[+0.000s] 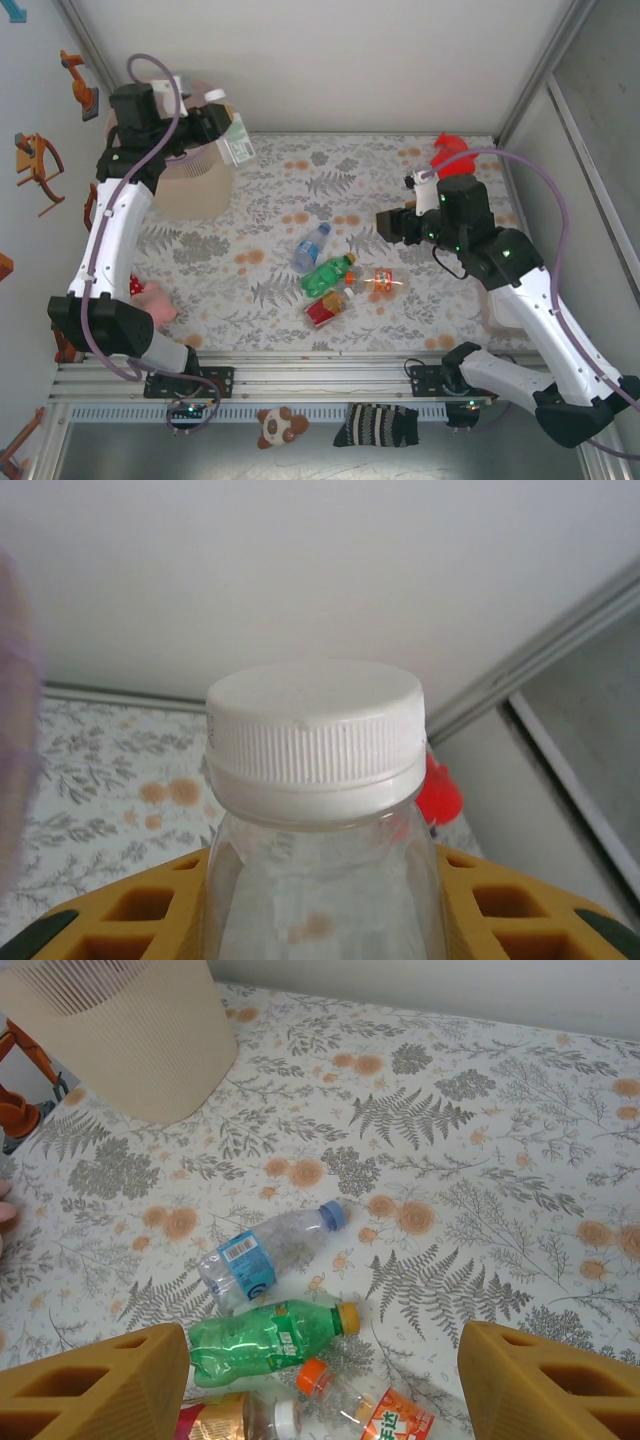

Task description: Put the plastic bottles in the bin

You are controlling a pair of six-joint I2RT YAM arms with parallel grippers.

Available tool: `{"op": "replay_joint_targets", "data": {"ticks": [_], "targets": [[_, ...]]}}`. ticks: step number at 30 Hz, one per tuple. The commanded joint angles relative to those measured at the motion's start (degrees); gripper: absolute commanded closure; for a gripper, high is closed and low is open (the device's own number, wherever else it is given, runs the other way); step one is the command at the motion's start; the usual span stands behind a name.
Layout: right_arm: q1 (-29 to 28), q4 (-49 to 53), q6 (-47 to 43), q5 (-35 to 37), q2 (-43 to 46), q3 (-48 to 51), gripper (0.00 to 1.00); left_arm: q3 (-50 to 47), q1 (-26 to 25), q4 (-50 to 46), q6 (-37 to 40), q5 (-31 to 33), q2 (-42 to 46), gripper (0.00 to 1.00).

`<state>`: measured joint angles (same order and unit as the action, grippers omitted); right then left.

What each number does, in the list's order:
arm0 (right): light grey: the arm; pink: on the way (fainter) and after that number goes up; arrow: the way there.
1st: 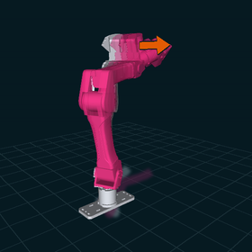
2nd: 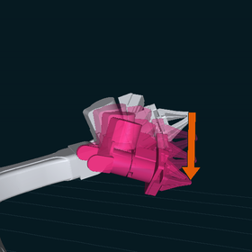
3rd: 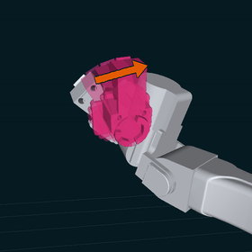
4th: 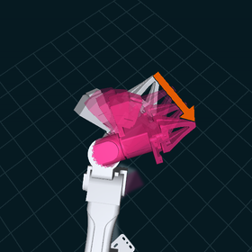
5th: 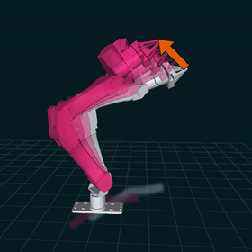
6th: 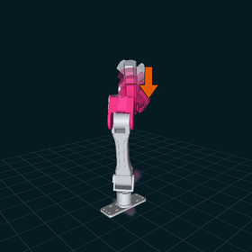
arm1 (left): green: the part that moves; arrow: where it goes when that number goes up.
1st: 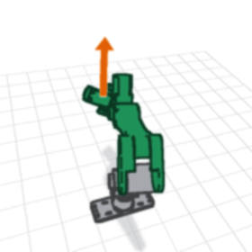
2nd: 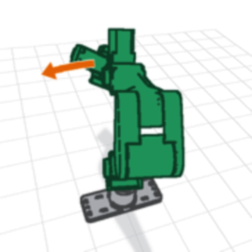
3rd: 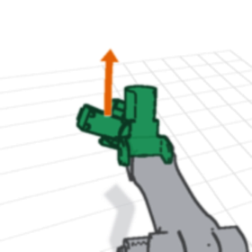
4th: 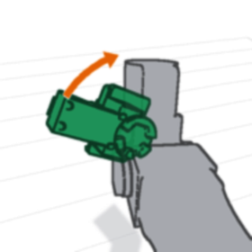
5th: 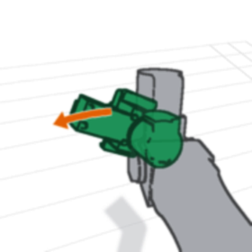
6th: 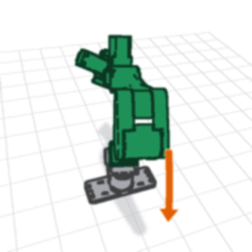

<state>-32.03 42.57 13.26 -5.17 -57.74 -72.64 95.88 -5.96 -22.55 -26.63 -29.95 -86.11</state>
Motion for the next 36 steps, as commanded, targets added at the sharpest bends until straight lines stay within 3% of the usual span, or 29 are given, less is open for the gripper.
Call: {"op": "replay_joint_targets", "data": {"ticks": [1, 6, 9, 17, 20, 36], "targets": [[-0.31, -2.16, -0.99, -0.35, -0.34, -0.23, 0.30, -1.03, 4.42, 11.45, -11.40, -2.04, 1.65, 0.91], [-0.32, -2.66, -0.69, -0.89, -1.37, -0.13, 0.30, -1.95, 10.88, 21.99, -24.94, -1.85, -0.85, 0.90], [-0.27, -3.17, -0.53, -0.94, -1.67, 0.04, 0.30, -2.92, 13.18, 25.52, -32.12, 1.74, -2.55, 0.90], [-0.31, -3.36, -0.67, -0.72, -2.80, -0.31, 0.30, 0.63, 14.31, 17.75, -34.62, 19.76, -6.39, 0.86], [-0.31, -3.42, -0.69, -0.63, -3.24, -0.31, 0.30, 3.08, 14.94, 13.82, -37.70, 23.42, -8.61, 0.86], [-0.31, -4.56, -1.21, -0.46, -6.40, -0.57, 0.30, 13.87, 16.15, 8.93, -49.28, 19.80, -24.44, 0.79]]}}
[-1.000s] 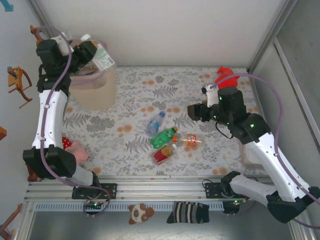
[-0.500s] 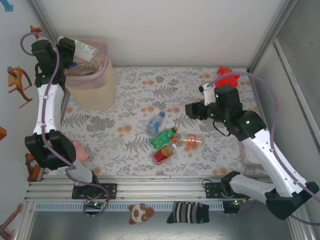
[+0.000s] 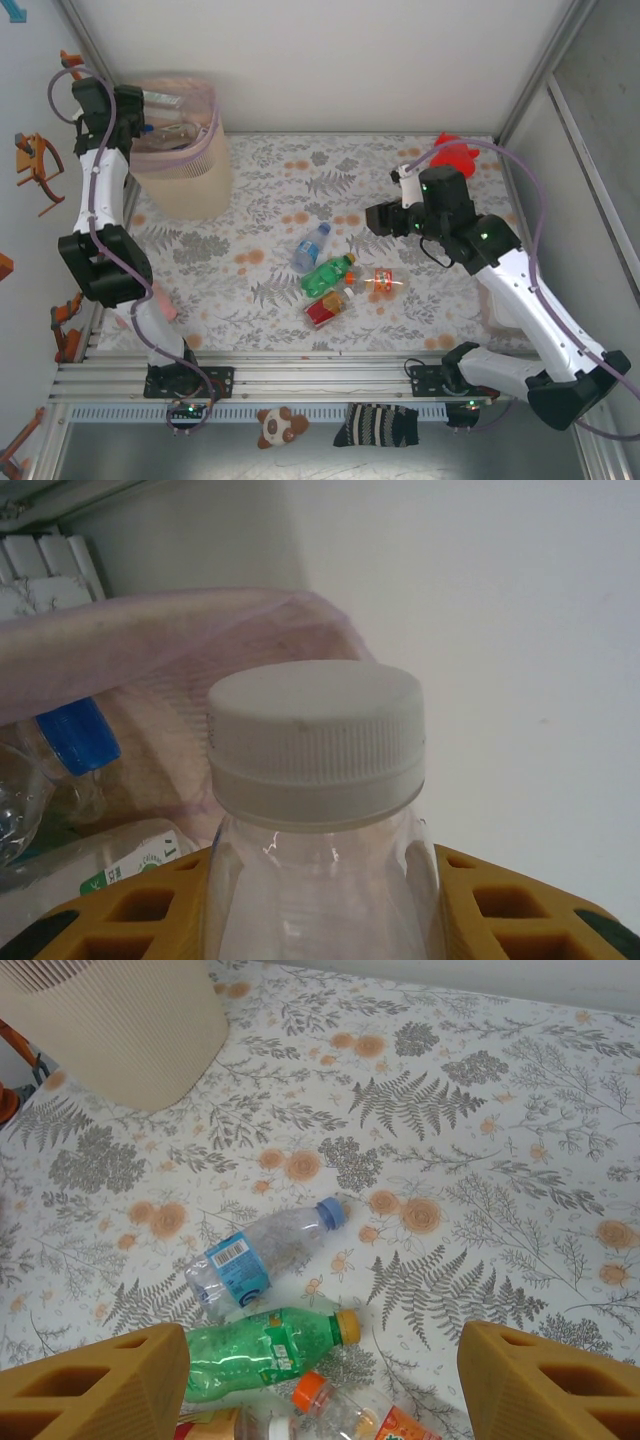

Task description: Put the plastic bottles in the bin

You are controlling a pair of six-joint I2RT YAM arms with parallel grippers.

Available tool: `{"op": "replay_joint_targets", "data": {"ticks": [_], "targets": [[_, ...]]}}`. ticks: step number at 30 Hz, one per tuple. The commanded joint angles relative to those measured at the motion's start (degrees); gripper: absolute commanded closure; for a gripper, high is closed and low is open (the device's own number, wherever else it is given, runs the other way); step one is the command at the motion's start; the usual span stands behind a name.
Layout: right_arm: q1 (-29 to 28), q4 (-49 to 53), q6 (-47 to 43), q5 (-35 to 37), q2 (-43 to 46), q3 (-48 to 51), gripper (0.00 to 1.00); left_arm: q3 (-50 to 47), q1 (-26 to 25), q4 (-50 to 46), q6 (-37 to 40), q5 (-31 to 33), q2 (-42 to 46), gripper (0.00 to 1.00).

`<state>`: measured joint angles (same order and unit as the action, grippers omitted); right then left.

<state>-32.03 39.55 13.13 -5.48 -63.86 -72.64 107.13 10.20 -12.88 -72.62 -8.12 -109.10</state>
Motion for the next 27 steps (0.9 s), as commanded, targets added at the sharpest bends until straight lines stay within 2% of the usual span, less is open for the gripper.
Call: {"op": "replay_joint_targets", "data": {"ticks": [1, 6, 9, 18, 27], "targets": [[-0.32, -1.45, -1.18, -0.08, -0.47, -0.75, 0.30, 3.14, 0.00, -0.70, -4.10, -2.19, -2.36, 0.78], [-0.31, -1.37, -1.45, -0.18, -1.18, -0.77, 0.30, 7.35, -0.09, -3.61, -5.49, -2.33, -6.30, 0.72], [-0.31, -1.31, -1.44, -0.13, -1.34, -0.84, 0.30, 9.20, -0.09, -4.51, -5.83, -2.33, -7.48, 0.65], [-0.31, -0.98, -1.48, 0.03, -0.99, -1.27, 0.30, 9.43, -0.09, -8.40, -2.93, 0.01, -3.35, 0.36], [-0.31, -0.65, -1.03, -0.24, -0.24, -1.30, 0.30, 8.10, 0.00, -9.28, 0.49, 0.84, 2.34, 0.34]]}}
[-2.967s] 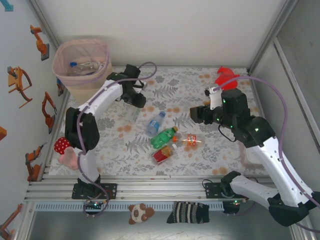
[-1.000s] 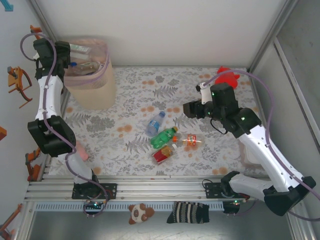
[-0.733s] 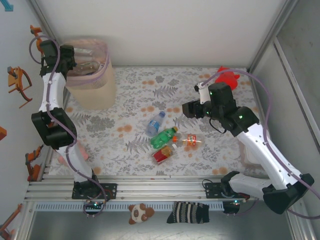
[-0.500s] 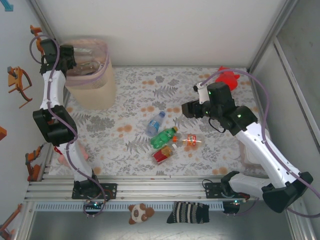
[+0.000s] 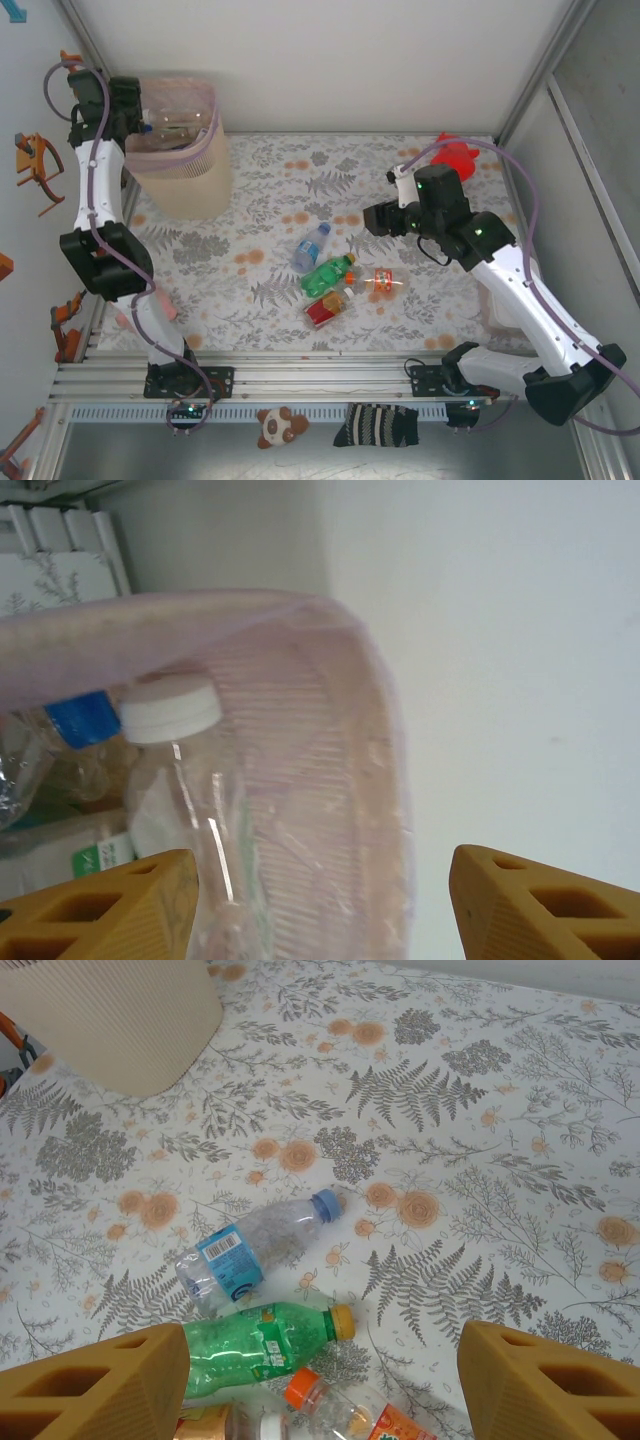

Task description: Put the plastic bottles in the bin

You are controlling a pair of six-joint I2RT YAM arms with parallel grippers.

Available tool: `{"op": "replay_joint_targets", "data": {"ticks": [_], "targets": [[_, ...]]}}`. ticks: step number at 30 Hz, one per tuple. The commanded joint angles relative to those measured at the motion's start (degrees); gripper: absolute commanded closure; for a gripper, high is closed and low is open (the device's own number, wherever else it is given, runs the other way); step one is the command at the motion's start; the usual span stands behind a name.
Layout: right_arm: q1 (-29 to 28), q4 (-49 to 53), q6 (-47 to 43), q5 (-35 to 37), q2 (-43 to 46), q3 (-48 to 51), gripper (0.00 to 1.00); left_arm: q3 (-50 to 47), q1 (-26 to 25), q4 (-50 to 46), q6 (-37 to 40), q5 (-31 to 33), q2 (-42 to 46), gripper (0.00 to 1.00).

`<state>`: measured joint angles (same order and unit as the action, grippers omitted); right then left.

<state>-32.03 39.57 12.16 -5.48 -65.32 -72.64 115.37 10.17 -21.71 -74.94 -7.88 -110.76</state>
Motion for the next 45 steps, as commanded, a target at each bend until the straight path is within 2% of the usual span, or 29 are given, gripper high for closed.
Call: {"op": "replay_joint_targets", "data": {"ticks": [1, 11, 20, 26, 36, 45], "targets": [[-0.33, -0.70, -0.04, -0.24, 1.34, -1.21, 0.30, 0.07, 0.02, -0.20, 3.51, 0.46, 4.35, 0.34], [-0.30, -0.90, 0.14, -0.41, 1.72, -0.66, 0.30, 1.14, -1.52, 3.94, 6.55, -6.26, 2.07, 0.48], [-0.31, -0.43, -0.10, 0.29, 2.12, -0.57, 0.30, 9.83, -5.65, 1.40, 6.58, -9.34, -7.22, 0.49], [-0.36, -0.20, -0.12, 0.90, 2.41, -0.31, 0.30, 10.85, -6.39, -0.05, 5.55, -9.99, -11.43, 0.49], [-0.31, 0.72, -0.31, 1.07, 2.56, -1.17, 0.30, 5.80, -5.95, 2.34, 4.07, -10.68, -12.44, 0.49], [-0.27, 0.97, 0.38, 1.38, 3.62, -1.28, 0.30, 7.49, -5.96, 1.97, 7.48, -9.93, -6.34, 0.47]]}}
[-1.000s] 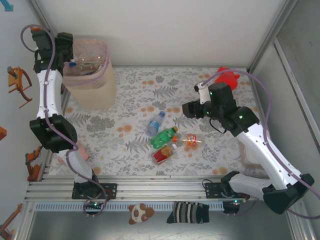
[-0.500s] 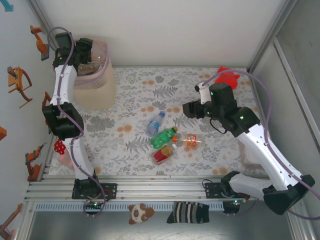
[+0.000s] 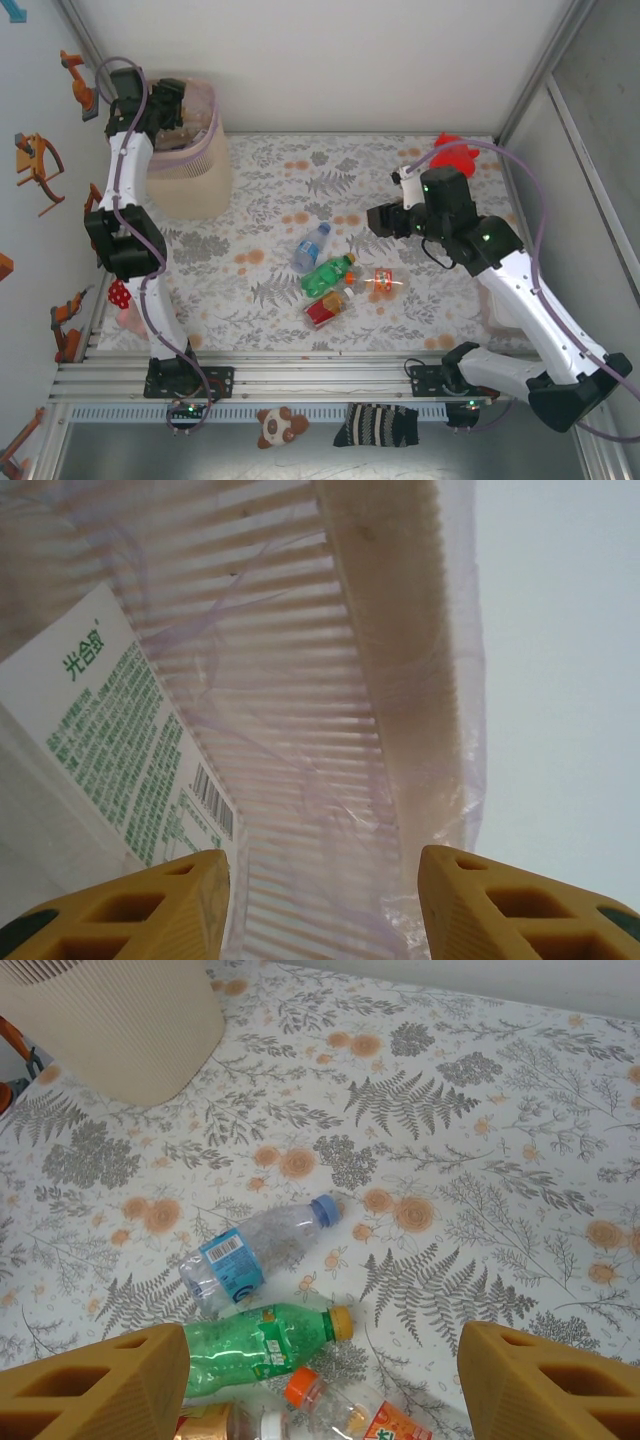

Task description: Put the plastic bottles in the bin

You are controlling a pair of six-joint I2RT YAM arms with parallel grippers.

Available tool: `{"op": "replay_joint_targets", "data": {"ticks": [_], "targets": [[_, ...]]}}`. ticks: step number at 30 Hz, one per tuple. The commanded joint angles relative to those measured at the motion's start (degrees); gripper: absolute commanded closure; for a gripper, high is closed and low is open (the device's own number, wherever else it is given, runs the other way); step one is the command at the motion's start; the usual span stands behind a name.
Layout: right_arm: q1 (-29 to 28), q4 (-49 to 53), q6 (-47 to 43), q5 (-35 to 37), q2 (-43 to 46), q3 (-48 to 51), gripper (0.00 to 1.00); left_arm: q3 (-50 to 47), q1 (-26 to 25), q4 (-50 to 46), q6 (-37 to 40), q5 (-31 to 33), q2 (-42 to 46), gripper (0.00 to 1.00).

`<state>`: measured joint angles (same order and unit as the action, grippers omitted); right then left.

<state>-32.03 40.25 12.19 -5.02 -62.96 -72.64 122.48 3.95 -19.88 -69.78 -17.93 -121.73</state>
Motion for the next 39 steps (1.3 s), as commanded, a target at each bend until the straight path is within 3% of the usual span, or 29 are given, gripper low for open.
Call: {"op": "replay_joint_targets", "data": {"ticks": [1, 8, 20, 31, 39], "targets": [[-0.30, 0.14, 0.53, 0.81, 1.34, -1.04, 0.30, 0.33, 0.34, 0.09, 2.72, 0.02, 5.60, 0.47], [-0.31, -0.35, 1.77, 0.17, 1.61, -0.22, 0.30, -3.32, 0.15, -0.12, 6.64, -2.13, 12.30, 0.46], [-0.31, 2.80, 6.83, 1.65, 1.74, 2.19, 0.31, -25.18, -4.02, -0.41, 19.21, -0.11, 32.46, 0.46], [-0.31, 3.28, 14.30, 0.86, 5.39, 9.68, 0.32, -36.57, -20.45, -12.41, 40.15, 10.95, 47.12, 0.45], [-0.28, 2.70, 15.37, 2.52, 8.76, 14.03, 0.32, -39.33, -31.64, -18.10, 47.08, 15.57, 44.32, 0.45]]}}
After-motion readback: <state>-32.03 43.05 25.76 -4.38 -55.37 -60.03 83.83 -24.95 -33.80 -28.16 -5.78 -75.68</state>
